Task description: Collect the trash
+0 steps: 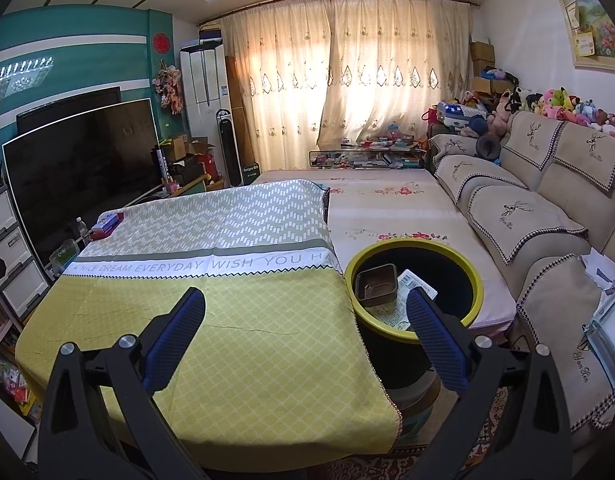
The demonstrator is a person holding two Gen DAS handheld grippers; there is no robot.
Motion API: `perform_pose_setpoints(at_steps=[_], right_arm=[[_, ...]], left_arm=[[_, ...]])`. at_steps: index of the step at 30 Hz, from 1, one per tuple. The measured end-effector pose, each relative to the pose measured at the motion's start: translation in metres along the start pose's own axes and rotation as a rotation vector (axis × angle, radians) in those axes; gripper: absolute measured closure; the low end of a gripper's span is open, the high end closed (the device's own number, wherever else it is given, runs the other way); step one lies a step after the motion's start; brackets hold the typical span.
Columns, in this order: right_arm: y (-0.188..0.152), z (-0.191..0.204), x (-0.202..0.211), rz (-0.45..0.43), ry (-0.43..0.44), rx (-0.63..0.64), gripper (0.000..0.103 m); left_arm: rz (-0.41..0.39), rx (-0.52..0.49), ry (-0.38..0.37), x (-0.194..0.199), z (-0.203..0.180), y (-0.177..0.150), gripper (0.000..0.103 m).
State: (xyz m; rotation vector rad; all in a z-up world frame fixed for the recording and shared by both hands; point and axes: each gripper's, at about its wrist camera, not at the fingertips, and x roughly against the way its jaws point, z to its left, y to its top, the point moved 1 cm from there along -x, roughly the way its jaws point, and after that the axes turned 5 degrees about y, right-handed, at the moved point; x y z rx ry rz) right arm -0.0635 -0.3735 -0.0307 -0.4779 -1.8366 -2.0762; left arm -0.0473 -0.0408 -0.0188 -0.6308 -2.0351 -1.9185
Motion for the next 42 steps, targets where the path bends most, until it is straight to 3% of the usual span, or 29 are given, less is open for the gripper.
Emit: perform_pose_setpoints(at_steps=[42], right_arm=[[-0.0060, 0.0031, -0.0096, 0.021, 0.011, -0.004, 0.007]], left_arm=[[0.023, 0.000, -0.003, -0.0086, -0.0035, -0.0037, 0.005]])
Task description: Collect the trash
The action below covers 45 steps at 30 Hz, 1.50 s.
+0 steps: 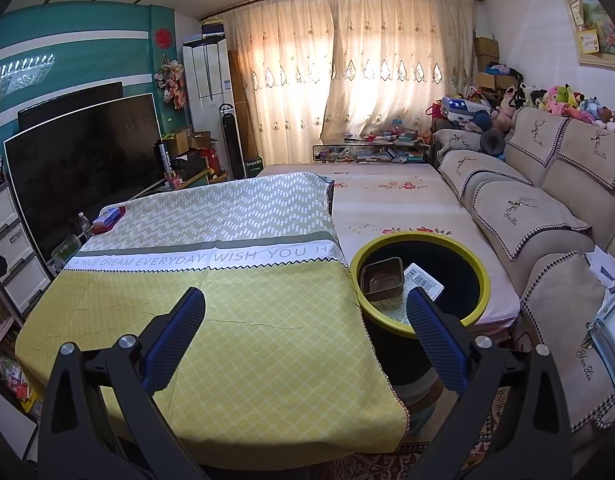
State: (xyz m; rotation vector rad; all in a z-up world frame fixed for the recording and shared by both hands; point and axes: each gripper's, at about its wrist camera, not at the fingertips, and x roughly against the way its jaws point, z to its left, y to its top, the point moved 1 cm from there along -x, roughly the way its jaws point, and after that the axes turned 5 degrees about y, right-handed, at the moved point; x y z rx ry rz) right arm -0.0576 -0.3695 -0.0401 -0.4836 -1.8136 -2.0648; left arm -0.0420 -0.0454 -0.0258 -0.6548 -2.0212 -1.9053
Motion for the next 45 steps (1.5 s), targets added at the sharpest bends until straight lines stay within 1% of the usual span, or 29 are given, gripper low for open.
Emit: perform_pose_setpoints(at_steps=[8, 15, 17, 20, 23, 26, 29, 31, 34, 36, 37, 38, 40, 43, 45], right_arm=[[0.001, 0.000, -0.003, 0.006, 0.005, 0.004, 0.007], [0.000, -0.002, -0.003, 0.013, 0.009, 0.002, 0.007], [0.000, -0.002, -0.004, 0.014, 0.009, 0.001, 0.007], [-0.001, -0.003, -0.007, 0.021, 0.013, -0.005, 0.007], [-0.001, -0.003, -0.014, 0.040, 0.024, -0.005, 0.007], [0.004, 0.002, -0.027, 0.058, 0.030, 0.017, 0.007], [0.016, 0.009, -0.050, 0.084, 0.050, 0.035, 0.007], [0.029, 0.016, -0.075, 0.109, 0.056, 0.055, 0.007], [0.048, 0.030, -0.112, 0.131, 0.090, 0.079, 0.007], [0.063, 0.043, -0.149, 0.166, 0.122, 0.077, 0.007], [0.069, 0.048, -0.168, 0.190, 0.129, 0.071, 0.007], [0.077, 0.055, -0.196, 0.228, 0.141, 0.066, 0.007], [0.086, 0.066, -0.238, 0.279, 0.119, 0.078, 0.007], [0.088, 0.076, -0.291, 0.351, 0.099, 0.074, 0.007], [0.087, 0.084, -0.325, 0.413, 0.114, 0.051, 0.007]], left_arm=[[0.009, 0.001, -0.007, -0.003, 0.001, 0.001, 0.005], [0.041, 0.017, -0.012, -0.011, 0.003, -0.001, 0.005], [0.047, 0.027, -0.022, -0.014, 0.005, -0.001, 0.005], [0.022, 0.042, -0.053, -0.017, 0.005, 0.000, 0.005], [0.037, 0.013, -0.036, -0.027, 0.003, 0.004, 0.005], [0.053, -0.034, 0.005, -0.046, 0.002, 0.014, 0.005], [0.101, -0.032, 0.025, -0.080, 0.013, 0.027, 0.005], [0.128, -0.038, 0.059, -0.110, 0.021, 0.035, 0.005], [0.196, -0.038, 0.086, -0.168, 0.039, 0.044, 0.005], [0.237, -0.021, 0.096, -0.201, 0.052, 0.047, 0.005], [0.263, -0.009, 0.109, -0.224, 0.062, 0.049, 0.005], [0.282, -0.001, 0.125, -0.243, 0.069, 0.051, 0.005], [0.306, 0.002, 0.154, -0.277, 0.082, 0.055, 0.005], [0.334, 0.009, 0.200, -0.318, 0.097, 0.062, 0.005], [0.366, 0.024, 0.204, -0.342, 0.105, 0.064, 0.005]])
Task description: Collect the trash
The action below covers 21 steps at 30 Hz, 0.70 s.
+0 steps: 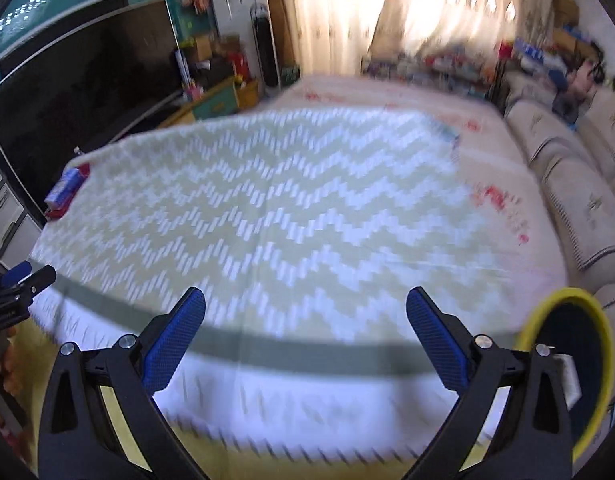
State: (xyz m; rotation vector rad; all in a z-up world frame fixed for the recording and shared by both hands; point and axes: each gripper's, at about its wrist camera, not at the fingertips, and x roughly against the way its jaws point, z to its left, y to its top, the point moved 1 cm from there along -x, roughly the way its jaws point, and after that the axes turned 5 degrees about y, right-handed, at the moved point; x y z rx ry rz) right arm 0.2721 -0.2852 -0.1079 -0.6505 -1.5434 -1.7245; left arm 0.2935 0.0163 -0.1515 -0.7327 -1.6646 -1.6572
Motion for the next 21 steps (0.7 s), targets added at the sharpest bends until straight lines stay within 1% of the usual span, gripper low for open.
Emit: perform_pose_setpoints(at_steps=[2, 4, 7, 8, 12, 17, 21], right_arm=[[0.005, 0.007, -0.021, 0.029, -0.029, 0.017, 0.007], [0.009, 0.012, -0.033, 0.050, -0.030, 0.023, 0.005], [0.015, 0.019, -0.045, 0.054, -0.075, 0.040, 0.006], [0.017, 0.019, -0.048, 0.043, -0.090, 0.045, 0.005], [0.020, 0.020, -0.054, 0.043, -0.090, 0.042, 0.005], [0.020, 0.019, -0.054, 0.043, -0.090, 0.041, 0.005], [0.020, 0.020, -0.053, 0.043, -0.090, 0.042, 0.005]], left_arm=[[0.022, -0.005, 0.006, -0.014, 0.000, 0.006, 0.005], [0.036, -0.020, 0.011, -0.027, 0.000, 0.011, 0.005], [0.042, -0.025, 0.020, -0.035, 0.000, 0.016, 0.005], [0.043, -0.025, 0.025, -0.034, -0.001, 0.017, 0.005], [0.051, -0.031, 0.041, -0.039, -0.001, 0.019, 0.005], [0.051, -0.028, 0.043, -0.043, 0.001, 0.025, 0.005], [0.052, -0.030, 0.042, -0.053, 0.001, 0.036, 0.005]])
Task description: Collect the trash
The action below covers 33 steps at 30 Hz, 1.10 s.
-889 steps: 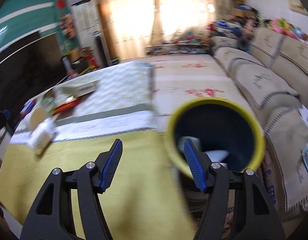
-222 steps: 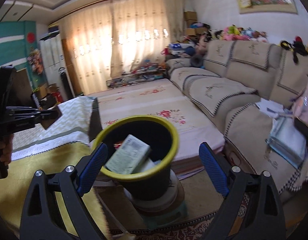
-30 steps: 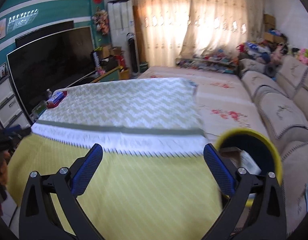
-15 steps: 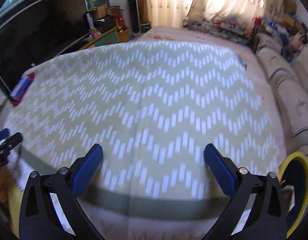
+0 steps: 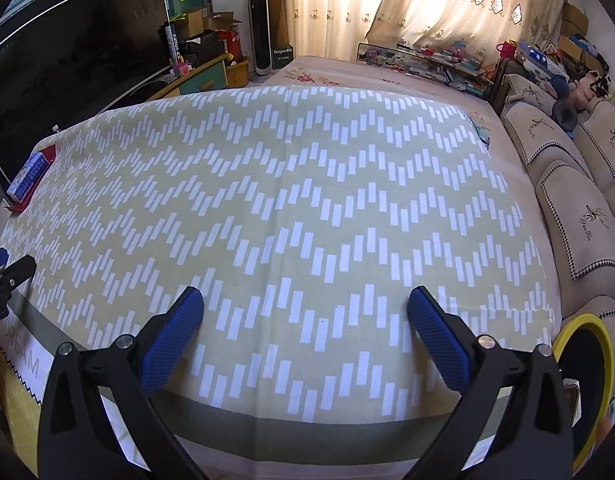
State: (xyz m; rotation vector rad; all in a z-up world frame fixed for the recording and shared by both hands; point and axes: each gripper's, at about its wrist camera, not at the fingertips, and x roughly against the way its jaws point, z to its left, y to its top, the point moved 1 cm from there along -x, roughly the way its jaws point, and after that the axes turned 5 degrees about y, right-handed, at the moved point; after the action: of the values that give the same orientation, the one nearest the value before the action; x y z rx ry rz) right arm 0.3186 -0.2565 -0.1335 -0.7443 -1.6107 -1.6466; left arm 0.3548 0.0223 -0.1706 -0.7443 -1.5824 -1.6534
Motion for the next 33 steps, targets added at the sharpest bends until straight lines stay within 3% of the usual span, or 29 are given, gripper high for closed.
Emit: perform_pose_setpoints(at_steps=[10, 33], right_arm=[[0.000, 0.000, 0.000, 0.000, 0.000, 0.000, 0.005], [0.000, 0.000, 0.000, 0.000, 0.000, 0.000, 0.005]], left_arm=[[0.003, -0.010, -0.009, -0.017, -0.001, 0.024, 0.003], [0.003, -0.009, -0.009, -0.017, -0.001, 0.024, 0.003]])
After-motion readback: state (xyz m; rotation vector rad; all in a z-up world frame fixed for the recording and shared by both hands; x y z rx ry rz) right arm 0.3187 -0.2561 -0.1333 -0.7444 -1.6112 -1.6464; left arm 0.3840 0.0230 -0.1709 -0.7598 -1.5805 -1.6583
